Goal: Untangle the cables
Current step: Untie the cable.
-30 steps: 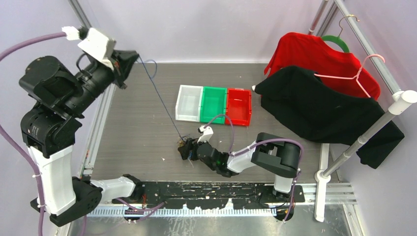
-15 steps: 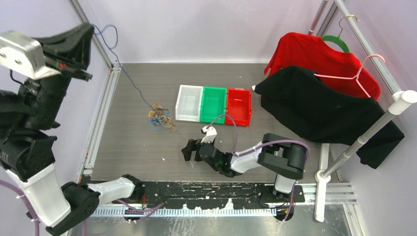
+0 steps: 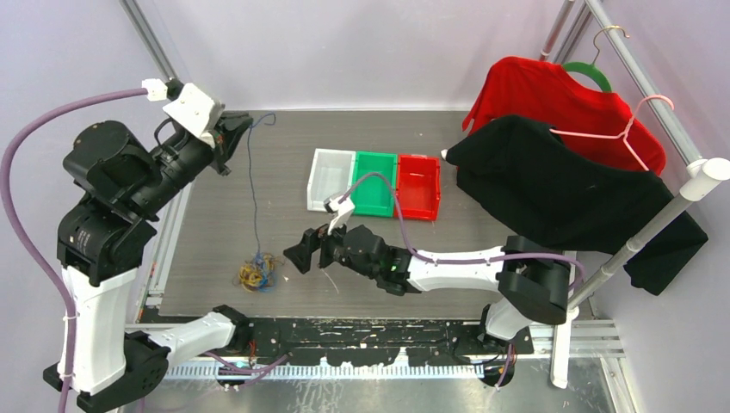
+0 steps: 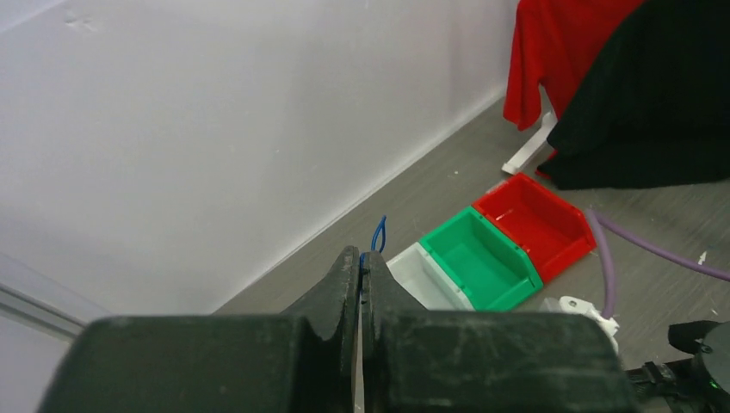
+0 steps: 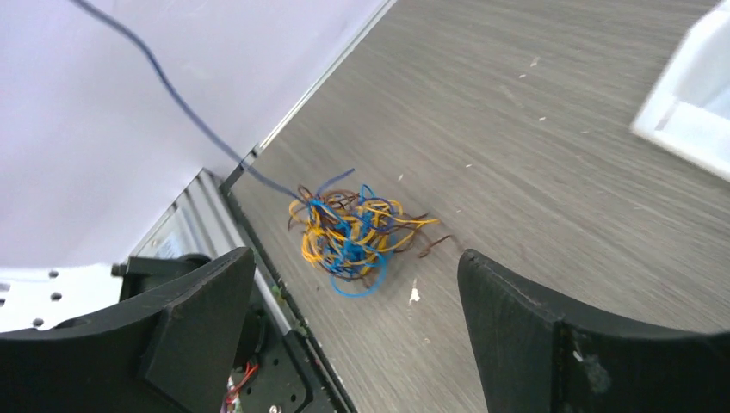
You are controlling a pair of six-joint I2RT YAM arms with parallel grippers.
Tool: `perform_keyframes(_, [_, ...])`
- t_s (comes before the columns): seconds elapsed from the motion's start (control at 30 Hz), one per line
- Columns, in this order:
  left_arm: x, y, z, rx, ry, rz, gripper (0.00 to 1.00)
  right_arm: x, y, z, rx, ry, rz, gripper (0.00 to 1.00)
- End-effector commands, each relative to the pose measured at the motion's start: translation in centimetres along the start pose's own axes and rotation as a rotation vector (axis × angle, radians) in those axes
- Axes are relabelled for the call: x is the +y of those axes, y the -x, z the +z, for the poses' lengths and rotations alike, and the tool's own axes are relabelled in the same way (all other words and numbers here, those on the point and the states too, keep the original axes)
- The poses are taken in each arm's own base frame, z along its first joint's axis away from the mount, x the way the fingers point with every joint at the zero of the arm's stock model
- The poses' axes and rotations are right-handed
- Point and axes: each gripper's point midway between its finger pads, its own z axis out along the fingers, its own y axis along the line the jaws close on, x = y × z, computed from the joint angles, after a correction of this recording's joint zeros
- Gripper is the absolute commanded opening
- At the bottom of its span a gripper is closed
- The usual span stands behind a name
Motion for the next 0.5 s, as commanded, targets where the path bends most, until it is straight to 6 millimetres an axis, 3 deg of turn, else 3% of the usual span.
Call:
perform_keyframes(0.0, [-0.5,1.7,-2.1,-0.059,-0.018,-0.014,0.0,3.0,-1.4,0.8,0.077,0.147,-0.023,0.9])
perform_keyframes(0.23, [-1.5,1.2,-2.4,-0.044,-0.063,-0.045,0.0,3.7,-2.4,2.5,0.102,0.177,-0.015,0.8])
perform_keyframes(0.47, [-1.6,1.7,-2.2,-0.051,-0.075,-0.054,0.0,4.7,-2.6,5.7,0.089,0.188,0.013,0.74])
